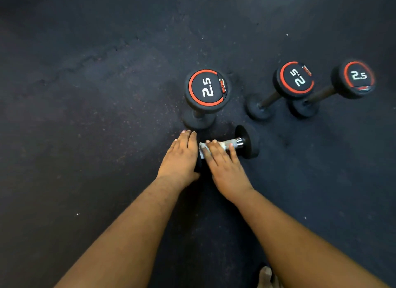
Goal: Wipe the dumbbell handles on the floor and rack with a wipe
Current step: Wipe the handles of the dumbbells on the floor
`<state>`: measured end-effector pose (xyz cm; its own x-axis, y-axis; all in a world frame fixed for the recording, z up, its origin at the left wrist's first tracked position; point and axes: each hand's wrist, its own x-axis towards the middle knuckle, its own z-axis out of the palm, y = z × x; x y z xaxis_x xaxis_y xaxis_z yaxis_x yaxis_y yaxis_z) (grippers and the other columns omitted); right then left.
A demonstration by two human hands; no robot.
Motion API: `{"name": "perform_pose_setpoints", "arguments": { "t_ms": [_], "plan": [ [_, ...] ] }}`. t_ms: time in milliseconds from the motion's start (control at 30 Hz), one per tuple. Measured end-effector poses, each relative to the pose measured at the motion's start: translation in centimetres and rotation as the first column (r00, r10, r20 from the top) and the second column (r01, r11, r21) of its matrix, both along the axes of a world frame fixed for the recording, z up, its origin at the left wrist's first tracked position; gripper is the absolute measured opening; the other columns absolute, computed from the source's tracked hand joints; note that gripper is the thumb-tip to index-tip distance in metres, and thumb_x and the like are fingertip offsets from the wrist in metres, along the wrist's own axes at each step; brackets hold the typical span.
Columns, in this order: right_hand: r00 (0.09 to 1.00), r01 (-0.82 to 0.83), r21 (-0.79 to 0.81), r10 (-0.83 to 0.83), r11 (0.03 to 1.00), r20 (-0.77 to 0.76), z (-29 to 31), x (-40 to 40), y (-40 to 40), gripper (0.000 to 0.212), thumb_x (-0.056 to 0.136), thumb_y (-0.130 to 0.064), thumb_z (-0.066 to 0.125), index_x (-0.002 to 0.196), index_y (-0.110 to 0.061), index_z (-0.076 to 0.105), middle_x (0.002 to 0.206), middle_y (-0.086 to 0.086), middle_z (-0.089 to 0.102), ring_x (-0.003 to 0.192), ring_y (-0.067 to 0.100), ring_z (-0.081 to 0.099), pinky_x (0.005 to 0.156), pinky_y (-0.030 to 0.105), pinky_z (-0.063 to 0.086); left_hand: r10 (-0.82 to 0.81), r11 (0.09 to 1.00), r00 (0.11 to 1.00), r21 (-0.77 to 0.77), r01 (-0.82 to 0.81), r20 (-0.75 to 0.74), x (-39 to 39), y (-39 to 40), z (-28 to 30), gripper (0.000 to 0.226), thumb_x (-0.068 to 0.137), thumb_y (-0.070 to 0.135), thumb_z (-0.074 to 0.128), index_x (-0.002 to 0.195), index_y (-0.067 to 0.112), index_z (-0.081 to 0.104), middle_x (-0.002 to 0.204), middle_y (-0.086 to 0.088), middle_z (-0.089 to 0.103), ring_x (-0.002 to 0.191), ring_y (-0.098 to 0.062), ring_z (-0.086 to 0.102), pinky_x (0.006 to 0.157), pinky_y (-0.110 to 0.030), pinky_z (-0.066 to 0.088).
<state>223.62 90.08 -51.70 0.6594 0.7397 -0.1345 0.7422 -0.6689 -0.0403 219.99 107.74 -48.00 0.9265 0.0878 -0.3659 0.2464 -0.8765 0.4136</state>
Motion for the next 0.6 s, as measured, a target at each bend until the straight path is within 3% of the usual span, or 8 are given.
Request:
{"name": "perform_pose_setpoints", "arguments": {
  "t_ms": [100, 167, 267, 400, 467, 500, 533, 600],
  "plan": [
    [0.991, 0.135, -0.039, -0.134, 0.990, 0.010, -0.7, 3.1, 2.0, 0.061, 0.085, -0.013, 0.060, 0.145, -0.012, 0.047, 0.139, 0.009, 0.055, 0.137, 0.030, 0.045, 0.123, 0.055, 0.019, -0.006, 1.000, 1.000, 0.006, 0.006, -0.005, 0.2, 0.1, -0.1, 0.126, 0.070, 0.032, 0.090, 0.161, 0.006, 0.005, 0.168, -0.013, 0.009, 0.157, -0.024, 0.005, 0.125, -0.033, 0.004],
    [0.994, 0.097, 0.003, -0.097, 0.995, -0.046, -0.7, 3.5, 3.9, 0.045, 0.089, -0.015, 0.058, 0.134, -0.014, 0.056, 0.125, 0.007, 0.062, 0.125, 0.028, 0.054, 0.122, 0.050, 0.023, -0.004, 1.000, 1.000, -0.013, 0.004, -0.011, 0.4, 0.3, 0.1, 0.124, 0.072, 0.031, 0.088, 0.161, 0.006, 0.006, 0.168, -0.014, 0.010, 0.157, -0.025, 0.006, 0.126, -0.033, 0.004],
    [0.989, 0.071, 0.144, -0.051, 0.987, -0.136, 0.1, 2.0, 3.6, 0.051, 0.090, -0.009, 0.055, 0.141, -0.008, 0.053, 0.139, 0.011, 0.059, 0.133, 0.028, 0.052, 0.122, 0.044, 0.028, -0.038, 0.999, 0.999, 0.001, 0.038, -0.009, 0.3, 0.4, 0.4, 0.121, 0.074, 0.030, 0.086, 0.161, 0.006, 0.004, 0.168, -0.014, 0.008, 0.157, -0.025, 0.004, 0.126, -0.034, 0.004],
    [0.991, 0.126, 0.383, -0.095, 0.915, -0.097, -0.2, -0.1, 0.9, 0.049, 0.089, -0.001, 0.048, 0.136, -0.007, 0.061, 0.142, 0.010, 0.059, 0.135, 0.025, 0.052, 0.119, 0.033, 0.034, -0.057, 0.998, 0.998, -0.002, 0.057, -0.020, -0.1, 0.3, 0.1, 0.122, 0.076, 0.031, 0.083, 0.161, 0.007, -0.001, 0.169, -0.012, 0.003, 0.157, -0.023, -0.001, 0.127, -0.034, 0.004],
    [0.881, 0.473, 0.575, -0.351, 0.668, -0.318, -0.3, -1.9, 0.8, 0.045, 0.091, 0.005, 0.050, 0.130, -0.010, 0.067, 0.136, 0.004, 0.064, 0.128, 0.014, 0.058, 0.114, 0.020, 0.036, -0.057, 0.998, 0.998, 0.004, 0.057, -0.016, 0.0, 0.4, 0.0, 0.123, 0.075, 0.034, 0.083, 0.161, 0.006, -0.001, 0.169, -0.013, 0.003, 0.157, -0.024, 0.000, 0.127, -0.035, 0.005],
    [0.710, 0.700, 0.583, -0.490, 0.413, -0.505, -0.3, -2.8, 1.2, 0.043, 0.094, 0.005, 0.052, 0.128, -0.014, 0.069, 0.131, 0.000, 0.067, 0.122, 0.009, 0.061, 0.109, 0.017, 0.040, -0.057, 0.998, 0.998, 0.006, 0.057, -0.013, 0.1, 0.5, -0.1, 0.124, 0.074, 0.035, 0.084, 0.161, 0.006, 0.000, 0.169, -0.013, 0.004, 0.157, -0.024, 0.001, 0.127, -0.035, 0.004],
    [0.451, 0.870, 0.484, -0.540, 0.089, -0.711, -0.4, -3.5, 1.8, 0.040, 0.096, 0.003, 0.054, 0.127, -0.017, 0.070, 0.126, -0.003, 0.070, 0.115, 0.006, 0.065, 0.105, 0.020, 0.046, -0.058, 0.998, 0.998, 0.011, 0.058, -0.013, 0.1, 0.5, -0.2, 0.124, 0.074, 0.035, 0.084, 0.161, 0.006, 0.000, 0.169, -0.013, 0.004, 0.157, -0.025, 0.002, 0.127, -0.034, 0.004],
    [-0.005, 0.870, 0.130, -0.272, -0.476, -0.962, -0.4, -4.1, 3.8, 0.038, 0.099, 0.001, 0.051, 0.128, -0.014, 0.068, 0.110, 0.001, 0.074, 0.101, 0.013, 0.069, 0.098, 0.034, 0.055, -0.060, 0.998, 0.998, 0.025, 0.060, -0.010, 0.0, 0.5, -0.3, 0.123, 0.075, 0.035, 0.083, 0.161, 0.005, 0.000, 0.168, -0.013, 0.005, 0.157, -0.025, 0.003, 0.127, -0.034, 0.004]
  ]
}}
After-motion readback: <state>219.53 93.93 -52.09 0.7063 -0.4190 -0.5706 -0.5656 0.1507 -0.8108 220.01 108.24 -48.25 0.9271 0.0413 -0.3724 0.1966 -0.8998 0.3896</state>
